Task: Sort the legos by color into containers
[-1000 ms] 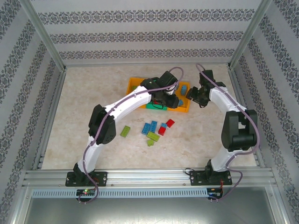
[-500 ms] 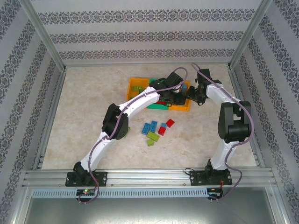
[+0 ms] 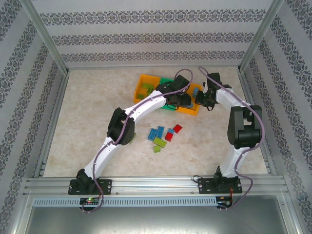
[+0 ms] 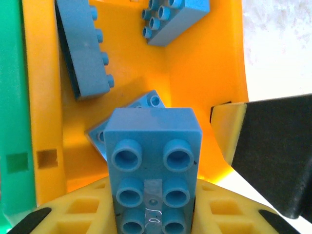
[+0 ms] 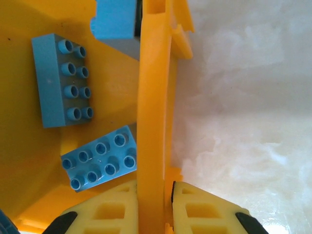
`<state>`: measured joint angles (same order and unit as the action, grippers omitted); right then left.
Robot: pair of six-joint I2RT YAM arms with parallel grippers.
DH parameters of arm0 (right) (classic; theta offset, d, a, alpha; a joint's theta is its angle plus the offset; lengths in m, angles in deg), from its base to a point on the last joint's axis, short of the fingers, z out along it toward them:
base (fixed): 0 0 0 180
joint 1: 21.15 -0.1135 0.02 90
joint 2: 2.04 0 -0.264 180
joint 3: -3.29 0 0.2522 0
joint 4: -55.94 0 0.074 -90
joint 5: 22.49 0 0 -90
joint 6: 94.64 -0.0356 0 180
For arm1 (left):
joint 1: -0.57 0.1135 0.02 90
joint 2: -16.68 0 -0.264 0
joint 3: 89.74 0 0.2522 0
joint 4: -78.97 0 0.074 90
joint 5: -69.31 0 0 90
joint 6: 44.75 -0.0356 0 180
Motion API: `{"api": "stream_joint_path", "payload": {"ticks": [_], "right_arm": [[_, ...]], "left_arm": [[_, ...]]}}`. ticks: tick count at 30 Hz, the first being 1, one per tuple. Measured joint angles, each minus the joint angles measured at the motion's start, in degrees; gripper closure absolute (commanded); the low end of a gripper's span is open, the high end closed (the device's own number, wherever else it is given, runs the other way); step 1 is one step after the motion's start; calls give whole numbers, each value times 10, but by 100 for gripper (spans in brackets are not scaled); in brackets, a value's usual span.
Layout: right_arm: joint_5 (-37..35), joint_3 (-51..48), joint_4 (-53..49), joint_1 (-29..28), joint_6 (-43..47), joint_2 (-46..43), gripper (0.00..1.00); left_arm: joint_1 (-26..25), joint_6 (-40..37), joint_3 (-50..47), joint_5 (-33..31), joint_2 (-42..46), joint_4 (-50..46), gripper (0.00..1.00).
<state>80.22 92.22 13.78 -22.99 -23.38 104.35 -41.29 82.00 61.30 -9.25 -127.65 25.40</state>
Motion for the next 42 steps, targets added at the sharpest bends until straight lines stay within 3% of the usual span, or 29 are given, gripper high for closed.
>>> {"api": "stream_joint_path", "payload": {"ticks": [4, 14, 19, 28, 34, 35, 38, 39, 42], "right_arm": [[7, -11, 11, -2, 7, -6, 93], [25, -20, 16, -7, 10, -15, 96], [21, -28, 2, -20, 33, -25, 97], [31, -75, -16, -75, 90, -67, 96], [27, -97, -15, -90, 80, -87, 81], [24, -97, -15, -92, 74, -86, 72], [19, -97, -19, -99, 45, -81, 59], [18, -97, -22, -103, 35, -79, 51], [10, -96, -27, -113, 10, -80, 44]], "left_arm": [[0, 12, 6, 7, 0, 1, 36], [11, 11, 11, 1, 17, -32, 0], [25, 8, -31, -21, 53, -52, 1], [67, -10, -304, -98, 247, -83, 1], [115, -20, -430, -128, 368, -87, 1], [123, -21, -440, -132, 377, -87, 1], [138, -29, -457, -146, 389, -87, 1], [139, -32, -461, -148, 389, -87, 1], [139, -37, -478, -151, 391, -86, 1]]}}
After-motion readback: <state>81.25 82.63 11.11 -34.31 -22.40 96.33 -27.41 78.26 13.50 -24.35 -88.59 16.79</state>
